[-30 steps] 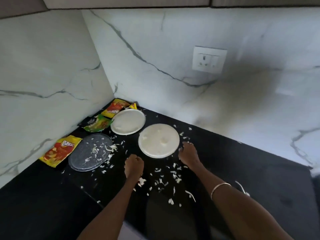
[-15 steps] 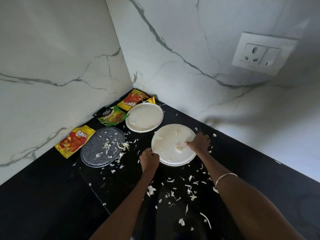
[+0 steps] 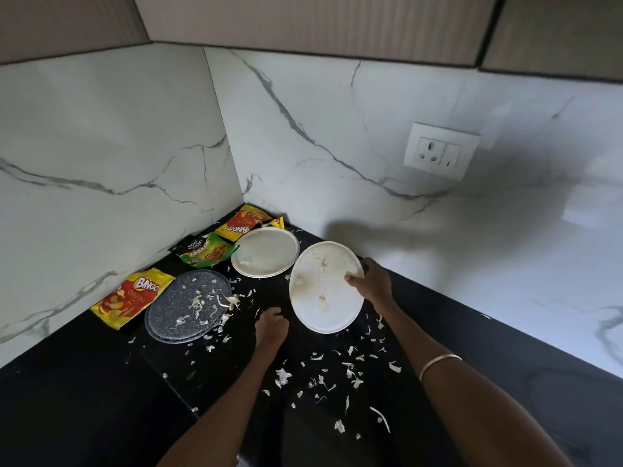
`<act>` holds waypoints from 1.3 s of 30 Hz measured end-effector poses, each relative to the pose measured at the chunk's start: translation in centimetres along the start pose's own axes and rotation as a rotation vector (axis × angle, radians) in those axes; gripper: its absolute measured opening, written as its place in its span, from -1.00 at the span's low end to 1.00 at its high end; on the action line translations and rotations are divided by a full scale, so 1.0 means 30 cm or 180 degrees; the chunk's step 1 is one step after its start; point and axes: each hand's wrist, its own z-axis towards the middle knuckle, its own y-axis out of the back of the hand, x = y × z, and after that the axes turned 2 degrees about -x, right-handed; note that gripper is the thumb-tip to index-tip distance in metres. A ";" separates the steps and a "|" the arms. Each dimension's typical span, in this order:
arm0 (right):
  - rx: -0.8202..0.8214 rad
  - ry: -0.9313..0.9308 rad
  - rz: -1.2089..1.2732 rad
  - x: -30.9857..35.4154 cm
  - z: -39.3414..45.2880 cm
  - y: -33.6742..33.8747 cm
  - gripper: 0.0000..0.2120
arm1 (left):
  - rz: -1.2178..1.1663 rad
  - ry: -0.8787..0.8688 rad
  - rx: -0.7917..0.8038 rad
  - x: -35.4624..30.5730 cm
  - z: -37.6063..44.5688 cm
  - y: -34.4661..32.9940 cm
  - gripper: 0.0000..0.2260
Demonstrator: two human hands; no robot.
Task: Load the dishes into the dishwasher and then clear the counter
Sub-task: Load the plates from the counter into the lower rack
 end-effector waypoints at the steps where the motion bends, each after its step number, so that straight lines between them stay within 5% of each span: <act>1: -0.0111 0.0155 -0.0024 0.025 -0.036 0.019 -0.62 | 0.0015 -0.0015 -0.0001 0.008 -0.017 0.017 -0.64; 11: -0.1017 0.0199 0.0195 0.073 -0.481 0.241 -0.65 | 0.0288 -0.0422 0.0138 0.094 -0.224 0.157 -0.62; 27: -0.2035 -0.0418 0.0375 -0.370 -1.499 0.626 -0.60 | 0.0707 -0.2087 0.1057 0.254 -1.056 -0.012 -0.68; 33: -0.2244 -0.0596 0.0384 -0.609 -2.022 0.726 -0.60 | 0.0706 -0.2361 0.1099 0.528 -1.494 -0.036 -0.67; 39: -0.2185 -0.0991 0.0162 -0.833 -2.512 0.759 -0.61 | 0.1087 -0.2073 0.1592 0.873 -1.900 -0.034 -0.65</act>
